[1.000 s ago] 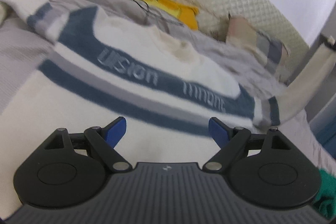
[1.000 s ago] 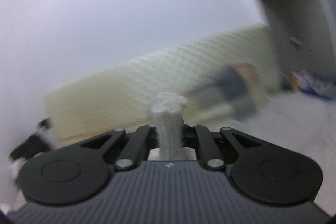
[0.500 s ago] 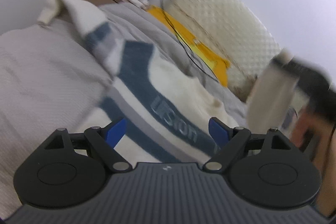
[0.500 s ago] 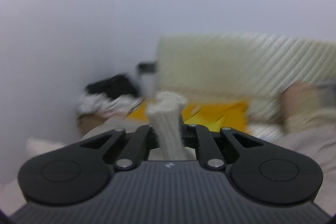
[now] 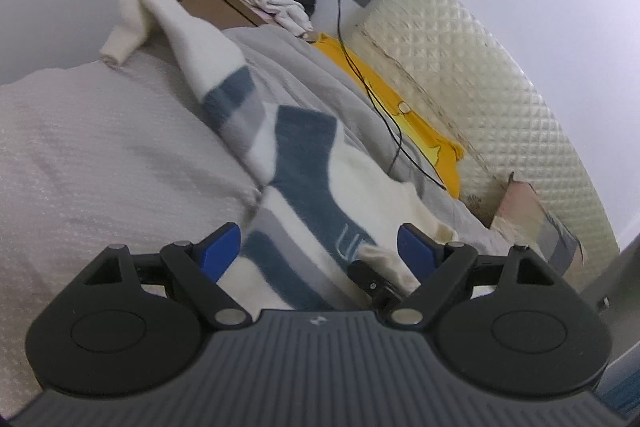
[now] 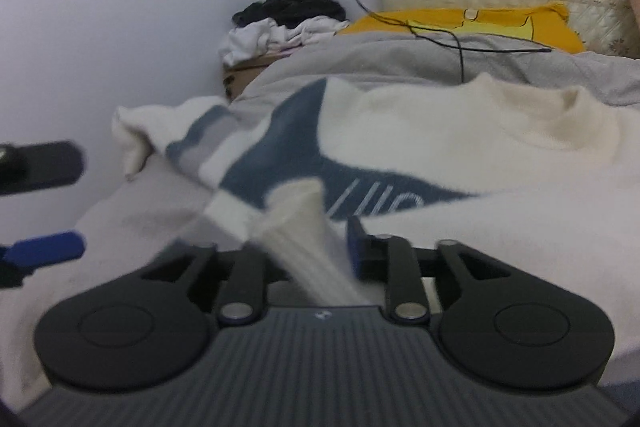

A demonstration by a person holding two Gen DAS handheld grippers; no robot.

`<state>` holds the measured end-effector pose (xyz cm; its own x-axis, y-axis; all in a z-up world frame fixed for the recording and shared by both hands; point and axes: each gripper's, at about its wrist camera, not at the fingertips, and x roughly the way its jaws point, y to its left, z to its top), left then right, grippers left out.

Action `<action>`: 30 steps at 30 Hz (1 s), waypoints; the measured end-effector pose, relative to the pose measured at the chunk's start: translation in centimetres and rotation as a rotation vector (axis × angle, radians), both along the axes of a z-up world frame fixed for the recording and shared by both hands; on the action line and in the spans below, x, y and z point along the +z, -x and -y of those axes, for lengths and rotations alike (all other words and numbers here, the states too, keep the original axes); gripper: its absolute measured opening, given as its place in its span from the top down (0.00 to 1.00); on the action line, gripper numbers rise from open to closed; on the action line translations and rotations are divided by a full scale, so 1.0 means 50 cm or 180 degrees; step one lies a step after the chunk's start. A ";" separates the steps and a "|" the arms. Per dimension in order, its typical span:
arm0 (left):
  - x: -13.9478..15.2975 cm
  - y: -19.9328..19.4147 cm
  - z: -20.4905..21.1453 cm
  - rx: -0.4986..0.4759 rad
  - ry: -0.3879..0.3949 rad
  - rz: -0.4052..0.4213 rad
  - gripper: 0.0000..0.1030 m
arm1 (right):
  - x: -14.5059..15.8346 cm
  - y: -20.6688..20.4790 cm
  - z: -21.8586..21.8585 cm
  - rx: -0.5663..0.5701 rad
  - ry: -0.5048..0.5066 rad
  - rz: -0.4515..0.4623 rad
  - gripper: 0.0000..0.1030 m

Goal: Fold large clothes
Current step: 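Lift the sleeve with the right gripper, lay it across the body, open, then move the left gripper to the other sleeve cuff and grasp it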

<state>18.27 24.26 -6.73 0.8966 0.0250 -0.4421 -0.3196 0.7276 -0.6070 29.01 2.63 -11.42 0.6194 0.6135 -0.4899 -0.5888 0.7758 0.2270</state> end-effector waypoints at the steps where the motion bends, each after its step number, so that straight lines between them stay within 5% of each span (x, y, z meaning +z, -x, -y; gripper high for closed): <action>1: -0.001 -0.006 0.006 -0.0029 -0.0016 -0.0013 0.14 | 0.006 0.001 0.003 0.0052 -0.0039 -0.0042 0.49; 2: 0.000 -0.009 0.011 -0.0082 -0.0034 -0.0020 0.14 | 0.010 0.008 0.013 0.0103 -0.0073 -0.0075 0.40; 5: 0.003 -0.016 0.036 -0.0182 -0.0121 -0.0032 0.14 | 0.023 0.030 0.050 0.0147 -0.0095 -0.0047 0.35; 10: -0.002 -0.035 0.074 -0.0334 -0.0168 -0.0107 0.14 | 0.036 0.073 0.127 0.0076 -0.0076 0.0026 0.35; 20: -0.039 -0.096 0.218 -0.0734 -0.0763 -0.0404 0.16 | 0.021 0.068 0.320 -0.0822 -0.0276 0.0018 0.35; 30: -0.079 -0.184 0.274 -0.0787 -0.1421 -0.0588 0.31 | -0.050 0.002 0.343 -0.1019 -0.0184 -0.0020 0.48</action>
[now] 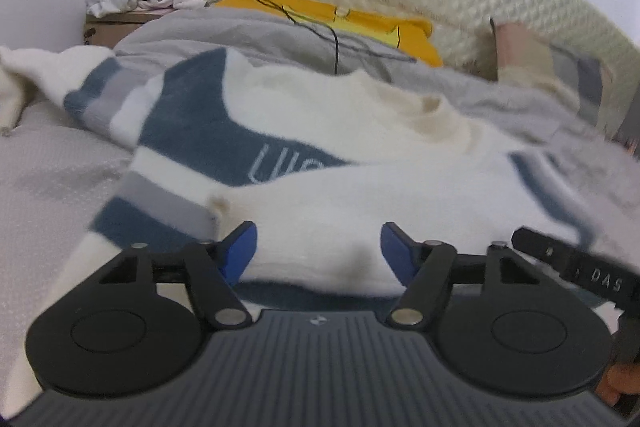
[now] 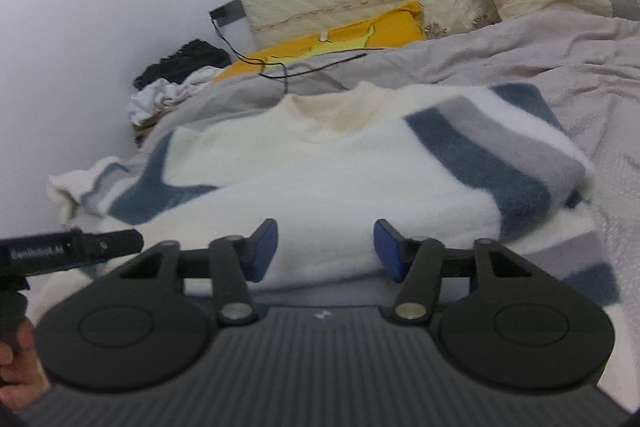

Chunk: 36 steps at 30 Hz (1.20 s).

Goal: Fold large clothes
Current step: 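Move the left gripper to the other sleeve cuff and grasp it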

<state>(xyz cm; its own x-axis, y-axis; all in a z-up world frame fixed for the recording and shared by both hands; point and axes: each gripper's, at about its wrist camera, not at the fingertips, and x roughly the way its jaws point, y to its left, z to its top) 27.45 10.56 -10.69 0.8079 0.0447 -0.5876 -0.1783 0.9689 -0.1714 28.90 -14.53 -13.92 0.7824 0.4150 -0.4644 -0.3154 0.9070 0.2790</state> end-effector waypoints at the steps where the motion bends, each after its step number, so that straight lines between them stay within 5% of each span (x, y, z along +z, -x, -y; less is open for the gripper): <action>1: -0.009 -0.007 0.001 0.0006 -0.0026 -0.0034 0.31 | -0.009 -0.005 -0.005 0.0003 0.0048 -0.0023 0.49; 8: -0.050 -0.037 0.013 0.0036 -0.0295 -0.0215 0.32 | -0.040 -0.033 -0.023 -0.0005 0.0197 -0.0158 0.49; 16: -0.015 -0.002 0.025 0.0016 -0.0373 -0.0022 0.32 | 0.010 0.030 -0.001 -0.0053 0.0148 -0.0081 0.49; 30: 0.120 0.218 0.070 -0.0336 -0.0140 0.0413 0.32 | 0.152 0.270 0.035 -0.0158 0.0322 0.0266 0.49; 36: 0.165 0.300 0.087 -0.0415 -0.0119 0.0596 0.31 | 0.192 0.355 0.049 -0.0211 0.0162 0.0343 0.49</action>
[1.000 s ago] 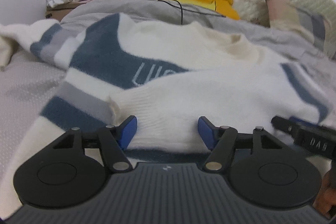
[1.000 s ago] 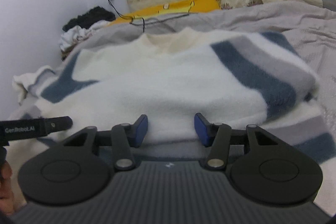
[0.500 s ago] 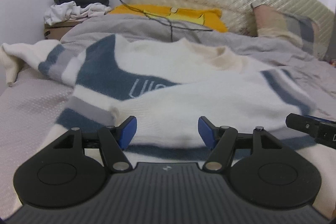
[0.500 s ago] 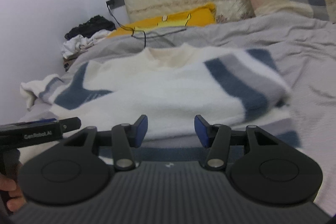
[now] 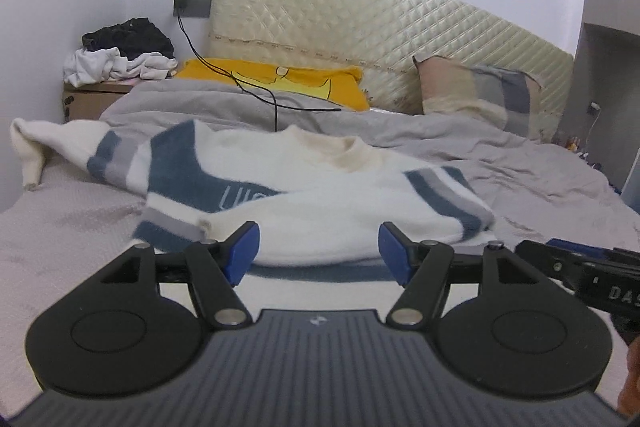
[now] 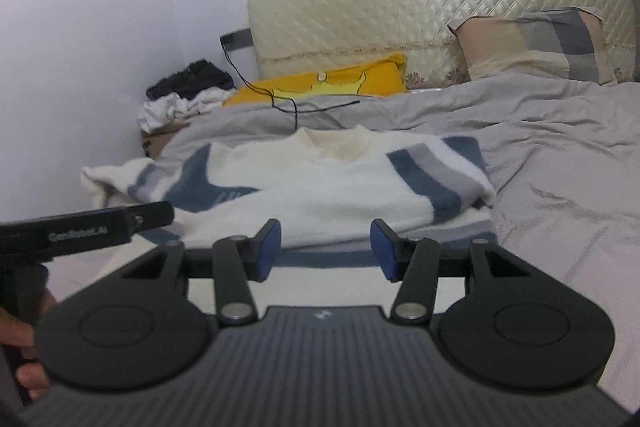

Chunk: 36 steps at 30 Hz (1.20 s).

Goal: Fold large clothes
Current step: 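Move the left gripper to the other sleeve cuff and grasp it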

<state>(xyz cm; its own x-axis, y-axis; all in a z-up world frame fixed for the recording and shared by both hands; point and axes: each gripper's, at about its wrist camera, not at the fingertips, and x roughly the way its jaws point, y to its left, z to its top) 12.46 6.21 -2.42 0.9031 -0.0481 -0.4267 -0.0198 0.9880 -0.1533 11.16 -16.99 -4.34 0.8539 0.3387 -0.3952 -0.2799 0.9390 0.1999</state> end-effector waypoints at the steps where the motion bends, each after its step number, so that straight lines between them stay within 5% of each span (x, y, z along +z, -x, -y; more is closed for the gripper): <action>1: 0.001 0.011 -0.001 -0.0002 0.0026 0.0000 0.31 | 0.003 0.013 0.003 -0.0012 -0.0017 0.0008 0.49; 9: 0.007 0.033 -0.044 0.0200 0.0172 -0.0043 0.26 | -0.003 0.060 0.003 -0.0068 0.0027 -0.0009 0.49; 14: 0.034 -0.026 -0.090 0.0371 -0.0200 -0.0071 0.24 | -0.011 0.043 0.007 -0.0115 -0.0010 -0.0046 0.49; 22: 0.034 -0.149 -0.298 0.0993 -0.0096 -0.0503 0.24 | -0.039 0.006 0.007 -0.0094 -0.0071 -0.0201 0.40; 26: 0.006 -0.180 -0.413 0.1112 0.0269 -0.0543 0.18 | -0.057 -0.014 0.002 -0.0107 -0.0129 -0.0225 0.14; 32: -0.061 -0.231 -0.550 0.1300 0.0907 -0.0581 0.17 | -0.095 -0.058 -0.011 -0.0080 -0.0095 -0.0458 0.14; 36: -0.120 -0.260 -0.638 0.1340 0.1857 -0.0404 0.17 | -0.115 -0.086 -0.017 -0.0086 -0.0135 -0.0559 0.14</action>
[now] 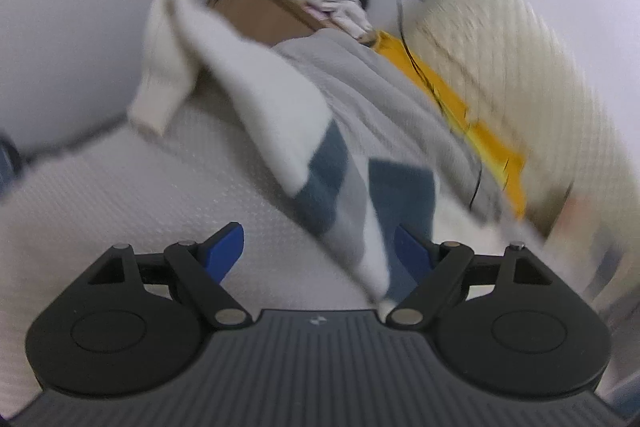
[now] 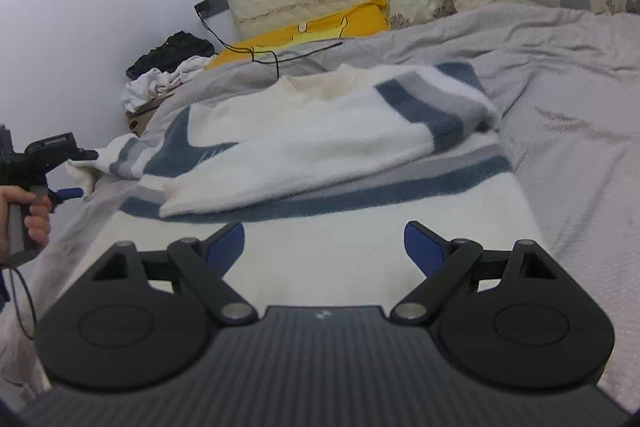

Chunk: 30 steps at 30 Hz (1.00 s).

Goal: Fold large clothes
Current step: 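Move the left gripper to the other sleeve cuff and grasp it, then lift the sleeve with the left gripper, fold it across the body, open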

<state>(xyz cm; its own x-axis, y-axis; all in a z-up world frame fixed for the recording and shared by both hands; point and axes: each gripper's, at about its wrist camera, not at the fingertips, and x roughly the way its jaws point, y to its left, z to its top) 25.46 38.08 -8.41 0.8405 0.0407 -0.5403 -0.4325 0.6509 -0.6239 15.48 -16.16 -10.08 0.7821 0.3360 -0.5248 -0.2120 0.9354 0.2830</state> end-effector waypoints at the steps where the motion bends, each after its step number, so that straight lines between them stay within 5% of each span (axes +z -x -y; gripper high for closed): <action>1: -0.013 -0.006 -0.013 0.0011 0.0208 0.0091 0.17 | -0.005 -0.006 -0.003 0.0000 0.0005 -0.0009 0.14; 4: -0.043 -0.036 -0.049 0.0127 0.0543 0.0320 0.17 | -0.016 -0.023 -0.013 0.0024 0.0035 -0.0035 0.14; 11: -0.085 -0.100 -0.134 0.0512 0.0771 0.0563 0.17 | -0.048 -0.062 -0.042 0.0036 0.0111 -0.0202 0.14; 18: -0.071 -0.141 -0.255 0.1251 0.0586 0.0827 0.18 | -0.067 -0.079 -0.048 0.0011 0.0128 -0.0321 0.14; 21: -0.067 -0.193 -0.296 0.1270 0.0435 0.0441 0.20 | -0.071 -0.083 -0.047 0.0006 0.0123 -0.0340 0.14; 24: -0.048 -0.218 -0.296 0.1626 -0.0058 0.0112 0.44 | -0.076 -0.090 -0.047 0.0009 0.0157 -0.0341 0.14; 26: -0.039 -0.224 -0.294 0.1783 -0.0216 0.0080 0.78 | -0.080 -0.092 -0.048 0.0003 0.0164 -0.0357 0.14; 28: -0.026 -0.237 -0.296 0.1852 -0.0237 0.0002 0.90 | -0.083 -0.092 -0.049 0.0018 0.0193 -0.0344 0.14; 30: 0.006 -0.246 -0.285 0.1745 -0.0434 0.0073 0.90 | -0.082 -0.092 -0.048 0.0018 0.0193 -0.0339 0.14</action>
